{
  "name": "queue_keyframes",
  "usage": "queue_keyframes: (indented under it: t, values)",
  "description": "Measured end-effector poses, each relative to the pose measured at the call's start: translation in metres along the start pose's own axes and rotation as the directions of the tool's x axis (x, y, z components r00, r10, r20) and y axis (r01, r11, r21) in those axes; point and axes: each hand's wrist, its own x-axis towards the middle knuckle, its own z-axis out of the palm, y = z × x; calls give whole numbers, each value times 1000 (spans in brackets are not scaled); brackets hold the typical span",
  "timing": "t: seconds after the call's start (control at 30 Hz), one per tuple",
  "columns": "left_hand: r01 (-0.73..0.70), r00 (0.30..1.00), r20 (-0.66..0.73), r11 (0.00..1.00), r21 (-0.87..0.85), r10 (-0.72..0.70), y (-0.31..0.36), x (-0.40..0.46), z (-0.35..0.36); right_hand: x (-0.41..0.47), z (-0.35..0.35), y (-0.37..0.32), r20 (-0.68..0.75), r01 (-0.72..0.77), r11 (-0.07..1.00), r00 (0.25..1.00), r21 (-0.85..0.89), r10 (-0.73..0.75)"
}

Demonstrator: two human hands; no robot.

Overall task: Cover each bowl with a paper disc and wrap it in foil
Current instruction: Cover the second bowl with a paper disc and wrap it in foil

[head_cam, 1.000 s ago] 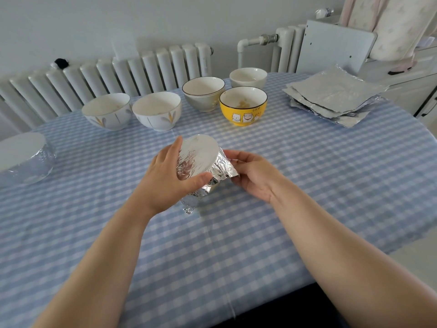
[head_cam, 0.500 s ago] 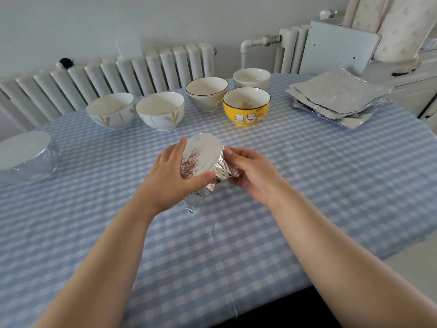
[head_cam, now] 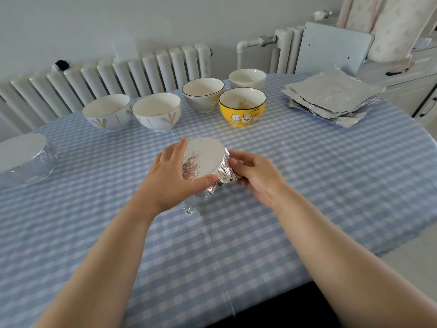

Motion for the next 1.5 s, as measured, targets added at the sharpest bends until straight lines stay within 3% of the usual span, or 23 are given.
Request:
queue_keyframes:
  t: [0.13,0.6,0.7,0.93,1.5]
  values:
    - [7,1000,-10,999,-49,-7,-2,-1,-1,0,6,3,-105,108,966,985,-233,-135]
    - [25,999,-24,994,-109,-27,-10,-5,1,-1,31,-18,-190,124,873,952,-472,-239]
    - [24,999,-33,992,-123,-28,-10,-4,2,3,34,-11,-202,167,890,940,-425,-273]
    - [26,998,-51,988,-152,-34,-13,-5,4,8,37,-6,-274,102,972,948,-213,-160]
    - [8,997,-73,976,-219,-25,-19,-5,5,15,39,-5,-200,113,962,966,-249,-165]
